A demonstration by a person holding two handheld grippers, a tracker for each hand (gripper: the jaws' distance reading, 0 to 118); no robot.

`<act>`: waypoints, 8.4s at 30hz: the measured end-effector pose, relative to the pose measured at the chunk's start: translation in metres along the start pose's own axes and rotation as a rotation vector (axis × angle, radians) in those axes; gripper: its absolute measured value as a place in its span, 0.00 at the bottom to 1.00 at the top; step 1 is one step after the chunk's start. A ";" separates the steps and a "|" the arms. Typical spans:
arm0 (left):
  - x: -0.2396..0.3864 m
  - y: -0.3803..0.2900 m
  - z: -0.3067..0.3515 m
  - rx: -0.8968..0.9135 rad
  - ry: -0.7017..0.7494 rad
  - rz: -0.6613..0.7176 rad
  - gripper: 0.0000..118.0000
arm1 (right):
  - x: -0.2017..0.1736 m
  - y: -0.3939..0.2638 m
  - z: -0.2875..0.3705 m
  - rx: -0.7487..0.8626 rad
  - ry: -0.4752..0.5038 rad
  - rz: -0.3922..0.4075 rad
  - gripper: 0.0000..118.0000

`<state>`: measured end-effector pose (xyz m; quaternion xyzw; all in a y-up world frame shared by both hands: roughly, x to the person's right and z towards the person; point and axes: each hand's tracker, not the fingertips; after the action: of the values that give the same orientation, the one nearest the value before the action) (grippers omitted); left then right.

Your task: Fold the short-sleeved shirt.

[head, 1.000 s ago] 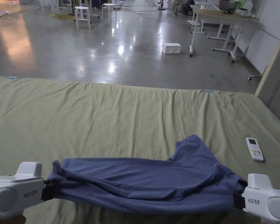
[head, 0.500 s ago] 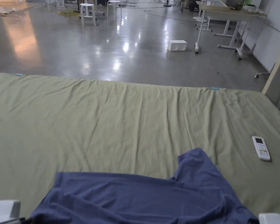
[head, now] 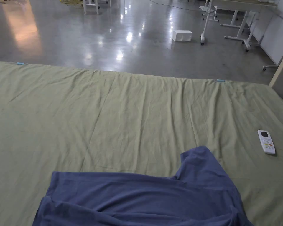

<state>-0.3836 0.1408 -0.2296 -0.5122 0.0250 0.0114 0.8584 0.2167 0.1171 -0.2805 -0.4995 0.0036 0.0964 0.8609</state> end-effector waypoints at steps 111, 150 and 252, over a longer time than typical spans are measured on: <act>0.001 0.170 -0.045 0.158 0.031 0.030 0.05 | 0.045 0.212 -0.062 0.153 0.068 -0.115 0.01; -0.012 0.008 -0.006 0.038 -0.004 -0.123 0.06 | 0.027 -0.001 0.000 -0.033 0.012 -0.029 0.02; -0.097 0.013 -0.068 -0.012 -0.676 0.463 0.10 | -0.117 0.123 0.091 0.809 -0.073 0.010 0.00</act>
<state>-0.4829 0.0872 -0.2680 -0.4655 -0.1440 0.3723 0.7899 0.0731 0.2357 -0.3293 -0.1168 0.0131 0.1092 0.9870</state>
